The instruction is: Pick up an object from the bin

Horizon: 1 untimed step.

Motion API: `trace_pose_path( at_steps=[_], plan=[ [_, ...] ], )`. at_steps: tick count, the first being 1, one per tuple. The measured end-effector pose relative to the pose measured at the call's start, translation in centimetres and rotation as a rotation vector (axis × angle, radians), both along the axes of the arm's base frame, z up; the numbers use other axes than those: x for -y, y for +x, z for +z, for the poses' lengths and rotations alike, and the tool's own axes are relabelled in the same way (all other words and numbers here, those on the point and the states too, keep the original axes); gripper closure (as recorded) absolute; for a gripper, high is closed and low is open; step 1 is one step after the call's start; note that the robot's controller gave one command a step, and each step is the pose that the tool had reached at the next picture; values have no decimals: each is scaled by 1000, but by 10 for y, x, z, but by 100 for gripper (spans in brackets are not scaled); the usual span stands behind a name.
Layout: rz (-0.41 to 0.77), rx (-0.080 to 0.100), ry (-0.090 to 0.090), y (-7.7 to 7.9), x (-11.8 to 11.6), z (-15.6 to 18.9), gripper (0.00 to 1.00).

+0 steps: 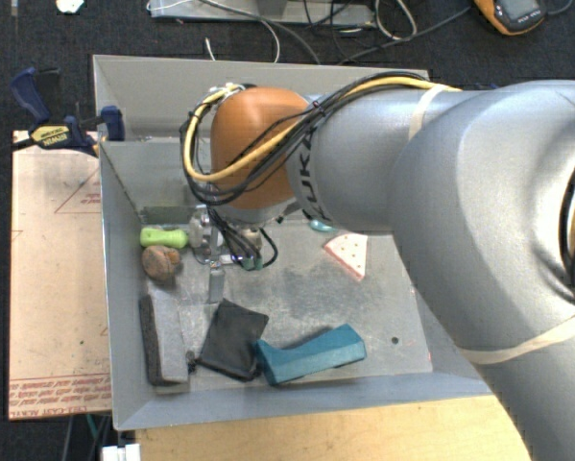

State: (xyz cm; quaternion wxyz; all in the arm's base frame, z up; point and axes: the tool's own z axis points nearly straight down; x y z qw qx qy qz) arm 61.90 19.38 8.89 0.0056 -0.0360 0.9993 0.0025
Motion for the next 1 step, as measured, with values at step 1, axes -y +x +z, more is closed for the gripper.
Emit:
trace_pose_path(
  at_steps=[1],
  plan=[
    [-29,-13,-3,-3,1,31,0]
  ],
)
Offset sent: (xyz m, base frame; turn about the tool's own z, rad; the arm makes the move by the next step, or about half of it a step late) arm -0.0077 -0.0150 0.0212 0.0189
